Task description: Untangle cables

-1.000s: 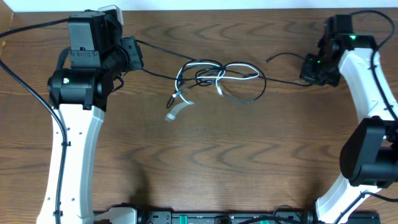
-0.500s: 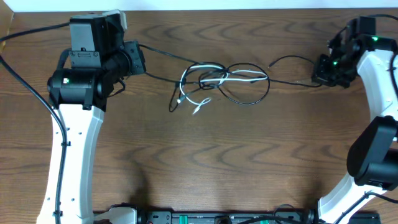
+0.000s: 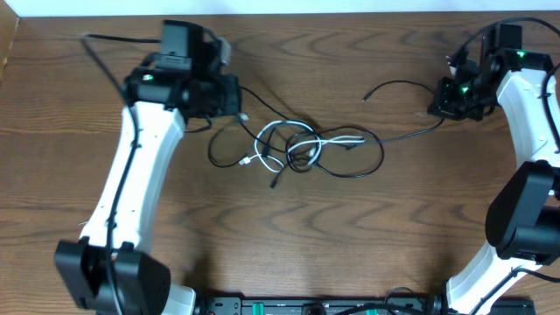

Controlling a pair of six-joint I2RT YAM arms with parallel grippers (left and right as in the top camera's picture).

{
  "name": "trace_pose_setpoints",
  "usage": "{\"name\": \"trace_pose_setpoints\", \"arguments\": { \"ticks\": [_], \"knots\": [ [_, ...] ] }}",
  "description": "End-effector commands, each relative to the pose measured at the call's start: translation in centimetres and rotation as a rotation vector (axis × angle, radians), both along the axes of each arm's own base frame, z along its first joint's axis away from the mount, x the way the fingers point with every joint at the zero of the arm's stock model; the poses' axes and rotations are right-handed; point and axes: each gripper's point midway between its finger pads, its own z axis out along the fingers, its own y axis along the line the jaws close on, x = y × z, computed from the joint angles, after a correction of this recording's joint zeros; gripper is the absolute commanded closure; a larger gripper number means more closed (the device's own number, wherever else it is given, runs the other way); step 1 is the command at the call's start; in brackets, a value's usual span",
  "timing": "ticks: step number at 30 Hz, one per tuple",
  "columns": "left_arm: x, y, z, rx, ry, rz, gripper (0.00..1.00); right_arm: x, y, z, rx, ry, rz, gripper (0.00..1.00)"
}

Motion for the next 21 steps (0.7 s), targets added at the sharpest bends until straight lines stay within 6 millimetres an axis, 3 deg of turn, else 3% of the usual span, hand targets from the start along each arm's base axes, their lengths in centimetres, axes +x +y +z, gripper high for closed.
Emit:
{"name": "trace_pose_setpoints", "arguments": {
  "ticks": [1, 4, 8, 12, 15, 21],
  "knots": [
    [0.0, -0.7, -1.4, 0.012, 0.028, -0.04, 0.76, 0.2, 2.6, 1.2, 0.106, -0.064, 0.131, 0.99],
    [0.1, -0.7, -2.4, 0.016, 0.055, -0.041, 0.64, 0.6, 4.2, 4.1, 0.189, -0.151, 0.186, 0.99],
    [0.3, -0.8, -3.0, 0.023, 0.064, -0.054, 0.41, 0.5, 5.8, 9.6, 0.27, -0.289, 0.261, 0.99],
    [0.2, -1.4, -2.8, 0.053, 0.026, -0.141, 0.33, -0.1, 6.0, 13.8, 0.249, -0.396, 0.273, 0.99],
    [-0.3, -2.7, -2.8, 0.075, -0.004, -0.25, 0.32, -0.4, 5.2, 14.7, 0.195, -0.407, 0.232, 0.99],
    [-1.8, -8.0, -2.4, 0.051, -0.088, -0.522, 0.32, -0.7, 4.4, 13.1, 0.15, -0.344, 0.2, 0.99]
  ]
}}
